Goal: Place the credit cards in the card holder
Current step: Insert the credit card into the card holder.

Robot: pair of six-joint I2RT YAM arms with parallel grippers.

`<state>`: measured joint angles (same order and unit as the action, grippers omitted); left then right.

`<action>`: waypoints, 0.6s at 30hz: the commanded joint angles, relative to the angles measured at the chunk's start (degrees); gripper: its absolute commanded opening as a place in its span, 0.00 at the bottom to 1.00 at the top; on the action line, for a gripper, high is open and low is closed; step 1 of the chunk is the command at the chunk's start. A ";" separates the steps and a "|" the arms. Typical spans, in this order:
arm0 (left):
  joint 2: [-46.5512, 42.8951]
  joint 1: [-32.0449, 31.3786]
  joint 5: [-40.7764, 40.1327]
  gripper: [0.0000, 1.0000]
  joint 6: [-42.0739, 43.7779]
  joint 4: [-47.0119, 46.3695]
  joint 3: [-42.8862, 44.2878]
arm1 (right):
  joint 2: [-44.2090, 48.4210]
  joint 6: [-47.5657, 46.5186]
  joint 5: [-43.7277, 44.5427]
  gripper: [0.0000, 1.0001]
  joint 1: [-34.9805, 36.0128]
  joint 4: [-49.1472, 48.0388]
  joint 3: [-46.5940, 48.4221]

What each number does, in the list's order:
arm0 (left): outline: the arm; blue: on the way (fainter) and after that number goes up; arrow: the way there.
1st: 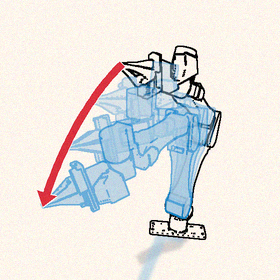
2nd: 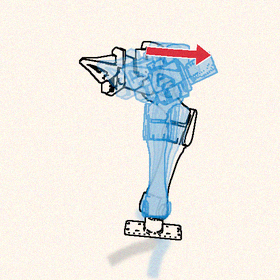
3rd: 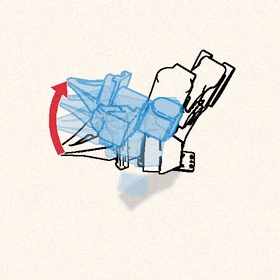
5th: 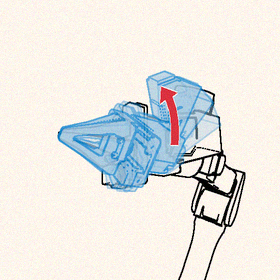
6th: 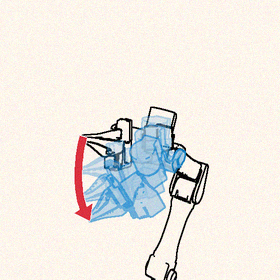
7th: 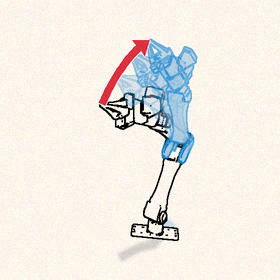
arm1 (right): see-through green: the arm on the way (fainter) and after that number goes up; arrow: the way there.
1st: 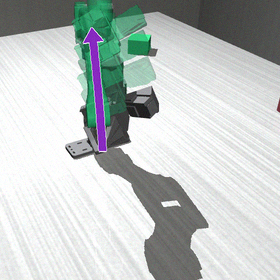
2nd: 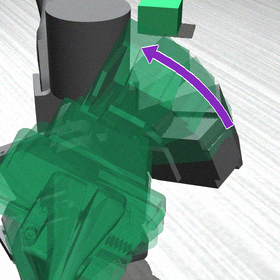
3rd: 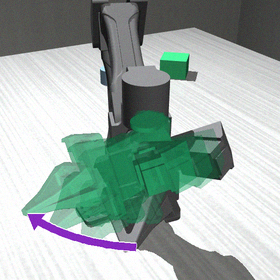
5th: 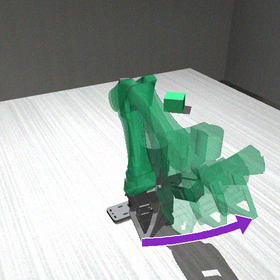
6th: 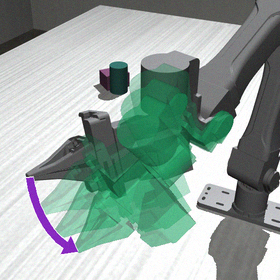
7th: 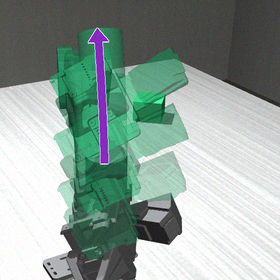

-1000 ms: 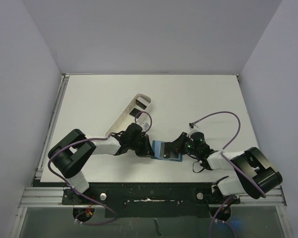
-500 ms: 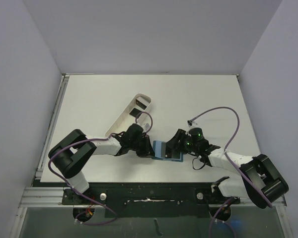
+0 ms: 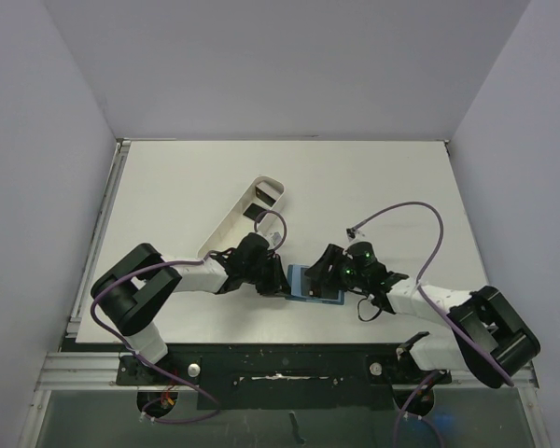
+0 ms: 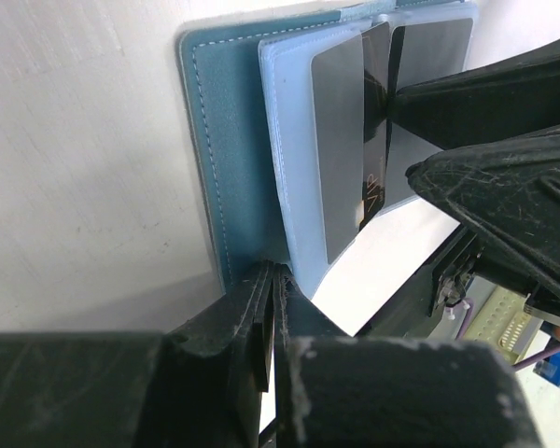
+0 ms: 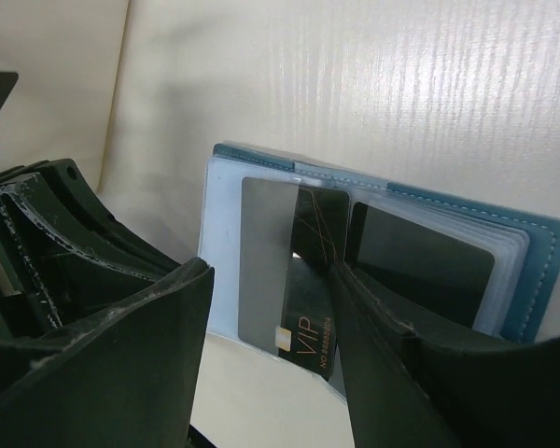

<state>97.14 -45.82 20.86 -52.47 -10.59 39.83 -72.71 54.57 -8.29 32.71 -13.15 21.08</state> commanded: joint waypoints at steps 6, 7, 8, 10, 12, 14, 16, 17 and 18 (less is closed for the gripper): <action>0.21 -1.10 -1.26 0.02 -0.32 -2.46 -0.24 | -5.42 5.24 -5.70 0.56 0.46 -9.36 -0.36; 0.24 -1.07 -1.19 0.02 -0.27 -2.50 -0.20 | -5.58 5.93 -6.48 0.56 0.45 -10.60 -0.61; 0.24 -1.19 -1.18 0.02 -0.31 -2.51 -0.14 | -5.48 6.44 -7.14 0.56 0.43 -11.95 -0.98; 0.17 -1.24 -1.17 0.02 -0.27 -2.51 0.02 | -4.64 7.09 -7.45 0.55 0.49 -13.14 -1.58; 0.00 -1.36 -1.31 0.02 -0.27 -2.38 0.15 | -3.43 6.95 -7.16 0.55 0.52 -11.90 -1.66; -0.19 -1.35 -1.48 0.02 -0.27 -2.25 0.19 | -1.91 6.38 -6.34 0.54 0.51 -9.86 -1.57; -0.25 -1.31 -1.68 0.02 -0.23 -2.12 0.25 | -0.23 5.88 -5.63 0.52 0.46 -8.33 -1.57; -0.24 -1.34 -1.78 0.02 -0.16 -2.07 0.26 | 0.36 5.71 -5.47 0.51 0.46 -7.77 -1.57; -0.29 -1.35 -1.79 0.02 -0.10 -1.99 0.28 | 0.90 5.58 -5.46 0.51 0.43 -7.20 -1.45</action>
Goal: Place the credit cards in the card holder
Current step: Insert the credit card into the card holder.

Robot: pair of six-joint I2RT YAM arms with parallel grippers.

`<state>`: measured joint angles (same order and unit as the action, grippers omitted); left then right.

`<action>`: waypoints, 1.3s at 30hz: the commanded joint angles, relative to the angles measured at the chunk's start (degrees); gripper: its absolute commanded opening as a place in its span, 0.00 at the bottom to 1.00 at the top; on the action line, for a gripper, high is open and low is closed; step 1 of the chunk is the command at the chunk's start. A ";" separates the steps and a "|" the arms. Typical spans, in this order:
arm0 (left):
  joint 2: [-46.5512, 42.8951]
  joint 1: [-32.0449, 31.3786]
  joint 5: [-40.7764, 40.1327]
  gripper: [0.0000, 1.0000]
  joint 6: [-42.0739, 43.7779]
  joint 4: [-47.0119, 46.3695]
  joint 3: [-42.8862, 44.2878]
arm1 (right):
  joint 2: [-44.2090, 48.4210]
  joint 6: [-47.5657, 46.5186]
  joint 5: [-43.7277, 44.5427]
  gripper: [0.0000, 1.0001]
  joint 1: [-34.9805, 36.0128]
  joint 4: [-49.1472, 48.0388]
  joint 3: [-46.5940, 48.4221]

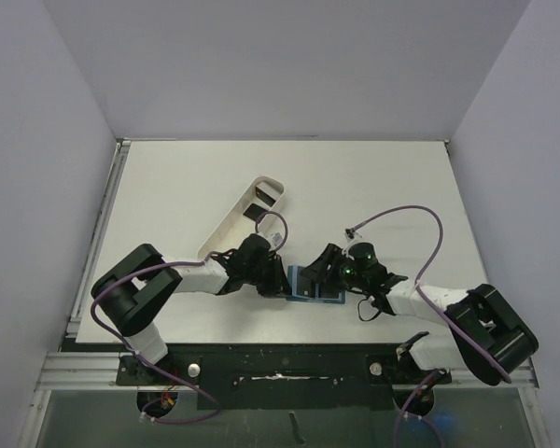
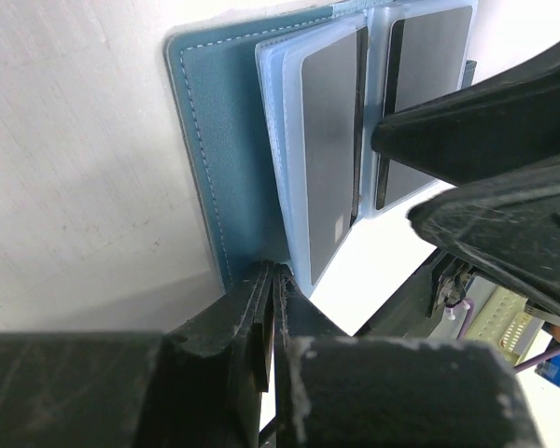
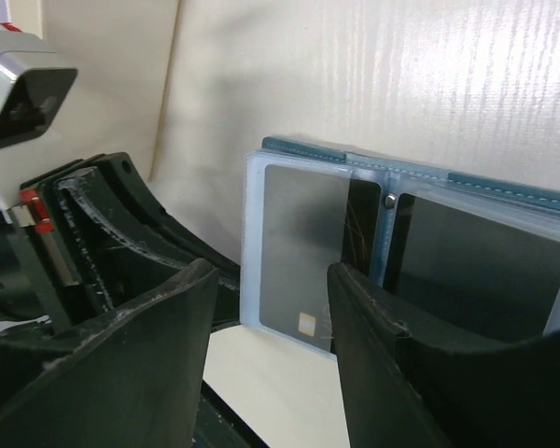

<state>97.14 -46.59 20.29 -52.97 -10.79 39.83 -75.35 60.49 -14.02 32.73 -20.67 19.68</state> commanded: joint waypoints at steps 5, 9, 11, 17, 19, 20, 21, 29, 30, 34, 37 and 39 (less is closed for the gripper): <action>-1.70 -0.61 -2.22 0.03 0.31 -0.70 0.31 | 6.47 -3.06 3.32 0.52 0.44 8.62 2.10; -4.01 -0.52 -3.95 0.07 0.41 0.85 0.29 | 8.45 -5.19 7.16 0.53 0.43 14.06 3.62; -4.70 -0.50 -4.56 0.08 0.35 1.11 0.31 | 8.36 -5.01 7.68 0.54 0.49 14.10 3.70; -5.75 -0.60 -6.23 0.21 -0.16 2.60 0.33 | 4.77 -4.16 5.57 0.55 0.84 10.74 4.06; -7.77 -0.61 -8.56 0.23 -0.13 4.68 0.34 | 3.95 -4.07 5.45 0.55 1.36 10.28 4.37; -9.21 -0.54 -9.93 0.23 -0.12 5.99 0.40 | 3.76 -3.99 5.41 0.55 1.57 10.13 4.54; -10.76 -0.51 -11.74 0.24 -0.04 7.39 0.58 | 3.58 -3.98 5.49 0.55 1.75 10.12 4.76; -18.37 -0.34 -14.64 0.21 -1.22 5.74 -0.64 | 3.18 -3.89 9.22 0.55 3.08 15.23 8.53; -17.96 -0.29 -14.52 0.18 -1.40 5.35 -0.92 | 2.77 -3.96 9.87 0.55 3.28 15.71 8.87; -15.42 -0.35 -13.17 0.10 -1.91 4.12 -1.65 | 0.70 -3.80 10.68 0.56 3.62 16.12 9.59; -14.00 -0.35 -12.82 0.10 -2.64 2.96 -1.95 | -1.33 -3.84 11.97 0.57 4.30 17.89 10.63; -13.56 -0.35 -12.94 0.10 -2.98 2.16 -3.41 | -2.34 -3.90 12.47 0.57 4.76 18.01 10.92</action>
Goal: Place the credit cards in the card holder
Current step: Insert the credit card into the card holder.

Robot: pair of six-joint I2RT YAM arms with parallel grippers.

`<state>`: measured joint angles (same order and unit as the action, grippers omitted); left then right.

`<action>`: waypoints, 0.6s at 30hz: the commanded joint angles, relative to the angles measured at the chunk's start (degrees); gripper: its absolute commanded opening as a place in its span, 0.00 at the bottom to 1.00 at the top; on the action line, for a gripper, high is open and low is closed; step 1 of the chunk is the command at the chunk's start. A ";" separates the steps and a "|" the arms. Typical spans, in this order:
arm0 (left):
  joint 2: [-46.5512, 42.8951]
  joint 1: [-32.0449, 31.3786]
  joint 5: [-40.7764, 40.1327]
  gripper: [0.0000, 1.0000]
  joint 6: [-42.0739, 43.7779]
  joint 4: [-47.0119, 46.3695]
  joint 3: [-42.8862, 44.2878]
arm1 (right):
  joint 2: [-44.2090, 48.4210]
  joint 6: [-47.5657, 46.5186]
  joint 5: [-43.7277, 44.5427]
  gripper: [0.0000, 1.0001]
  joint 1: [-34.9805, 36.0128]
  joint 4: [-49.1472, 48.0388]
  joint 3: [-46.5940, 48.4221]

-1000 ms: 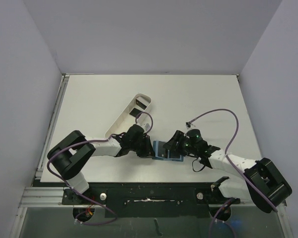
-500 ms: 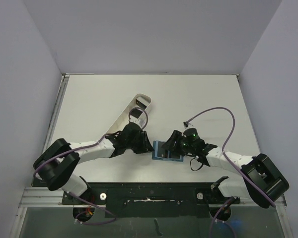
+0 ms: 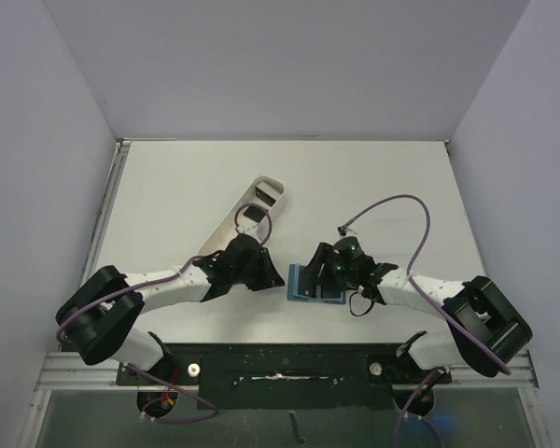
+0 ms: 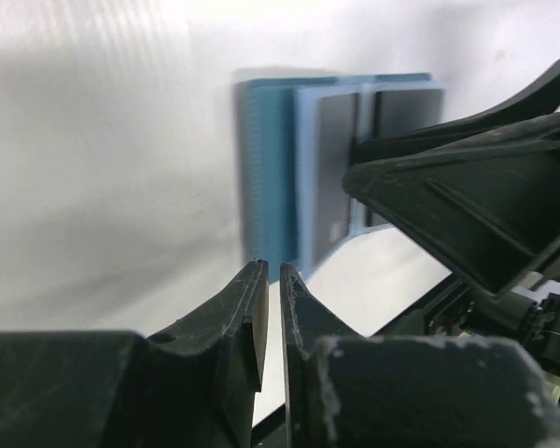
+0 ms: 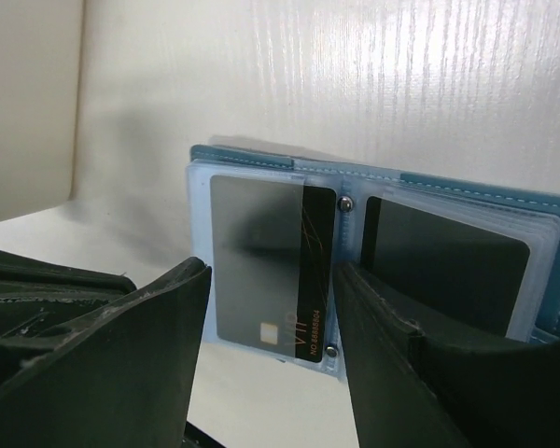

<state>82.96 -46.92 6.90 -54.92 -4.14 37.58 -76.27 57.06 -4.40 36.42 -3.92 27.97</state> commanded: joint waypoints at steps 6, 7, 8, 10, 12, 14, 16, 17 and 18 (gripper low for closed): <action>2.86 0.18 0.28 0.14 -0.81 -4.91 -1.51 | -3.10 -0.16 2.73 0.57 2.04 -0.61 3.04; 3.16 0.16 0.01 0.14 -0.66 -4.91 -1.47 | -2.88 0.01 2.47 0.57 2.14 -1.54 2.73; 3.32 0.16 0.01 0.14 -0.57 -5.10 -1.46 | -2.67 0.25 2.09 0.57 2.16 -2.67 2.30; 3.64 0.16 0.03 0.15 -0.54 -5.24 -1.46 | -2.40 0.80 1.22 0.57 2.16 -4.71 1.34; 4.23 0.24 0.19 0.15 -0.46 -5.34 -1.38 | -2.62 1.29 0.49 0.57 2.13 -5.62 0.92; 4.72 0.25 0.66 0.15 -0.53 -5.74 -1.44 | -3.03 1.37 -0.09 0.57 2.16 -6.10 0.78; 4.93 0.25 1.28 0.15 -0.68 -6.53 -1.54 | -3.27 1.75 -0.97 0.56 2.09 -7.10 0.46; 5.01 0.25 1.56 0.15 -0.76 -6.84 -1.59 | -3.36 2.01 -1.51 0.55 2.09 -7.75 0.20; 5.02 0.25 1.81 0.15 -0.91 -7.18 -1.63 | -3.40 2.26 -2.04 0.54 2.01 -8.45 -0.10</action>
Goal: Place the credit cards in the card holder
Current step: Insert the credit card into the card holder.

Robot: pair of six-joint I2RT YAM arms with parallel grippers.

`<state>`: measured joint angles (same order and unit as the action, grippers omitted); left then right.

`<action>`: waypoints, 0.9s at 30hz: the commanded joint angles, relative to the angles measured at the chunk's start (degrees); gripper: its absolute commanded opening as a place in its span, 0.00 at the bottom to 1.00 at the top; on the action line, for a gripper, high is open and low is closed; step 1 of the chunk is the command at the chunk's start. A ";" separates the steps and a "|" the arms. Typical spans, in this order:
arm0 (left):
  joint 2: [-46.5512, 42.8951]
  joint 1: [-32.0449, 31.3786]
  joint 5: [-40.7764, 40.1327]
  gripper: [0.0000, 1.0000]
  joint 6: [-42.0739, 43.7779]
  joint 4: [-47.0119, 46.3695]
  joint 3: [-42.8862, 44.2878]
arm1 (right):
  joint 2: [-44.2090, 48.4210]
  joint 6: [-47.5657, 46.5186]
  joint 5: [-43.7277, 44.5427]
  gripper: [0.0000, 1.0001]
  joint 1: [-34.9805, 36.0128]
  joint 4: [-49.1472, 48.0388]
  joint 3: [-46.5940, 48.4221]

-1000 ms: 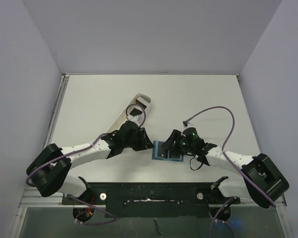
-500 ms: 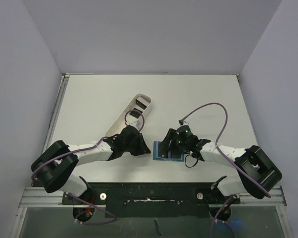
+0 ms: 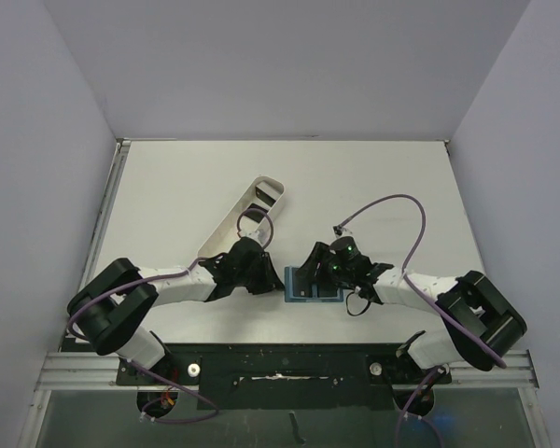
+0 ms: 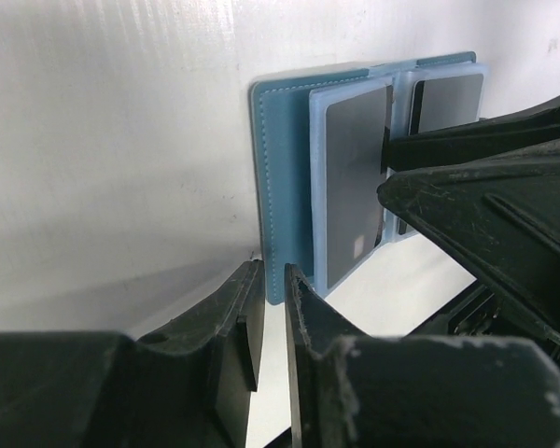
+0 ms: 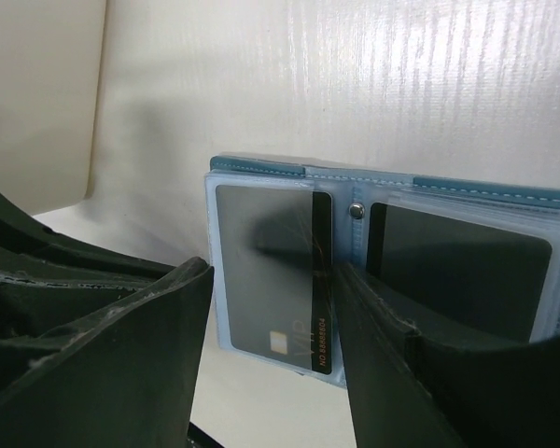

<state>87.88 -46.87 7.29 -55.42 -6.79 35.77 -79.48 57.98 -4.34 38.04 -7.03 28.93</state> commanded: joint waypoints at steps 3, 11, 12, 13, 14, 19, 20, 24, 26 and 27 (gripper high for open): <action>-0.15 0.12 1.55 0.18 -0.95 -5.43 0.01 | -0.30 1.86 -3.56 0.50 0.24 -7.22 -1.72; 0.36 0.11 2.03 0.23 -1.44 -6.21 -0.59 | -0.35 2.49 -4.92 0.36 0.19 -8.90 -2.45; 0.20 0.11 2.08 0.25 -1.51 -6.22 -0.60 | -0.03 2.33 -5.17 0.36 0.11 -8.77 -2.43; -0.05 0.11 2.03 0.26 -1.60 -6.22 -0.61 | 0.19 1.65 -5.53 0.36 -0.08 -8.21 -2.24; -0.37 0.11 1.92 0.27 -1.70 -6.10 -0.68 | 0.94 0.30 -5.66 0.37 -0.15 -6.83 -1.54; -2.18 0.11 0.02 0.36 -1.82 -2.89 -0.38 | 5.92 -8.50 0.18 0.48 -0.09 9.48 3.99; -2.45 0.11 -0.53 0.38 -1.80 -2.00 -0.23 | 7.46 -9.55 1.80 0.50 -0.16 11.84 4.10; -2.98 0.11 -1.85 0.41 -1.71 0.06 -0.14 | 11.99 -12.28 5.44 0.52 -1.49 18.60 3.59; -2.87 0.16 -2.24 0.42 -1.75 0.21 -0.18 | 13.27 -13.05 5.28 0.52 -2.38 19.79 3.00; -2.62 0.12 -2.30 0.43 -1.79 -0.15 -0.25 | 13.88 -13.26 5.19 0.52 -2.69 19.97 2.42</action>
<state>86.85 -46.87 6.72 -56.95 -6.87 35.05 -68.25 48.58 -2.39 36.80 7.11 30.92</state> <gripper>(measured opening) 0.418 0.519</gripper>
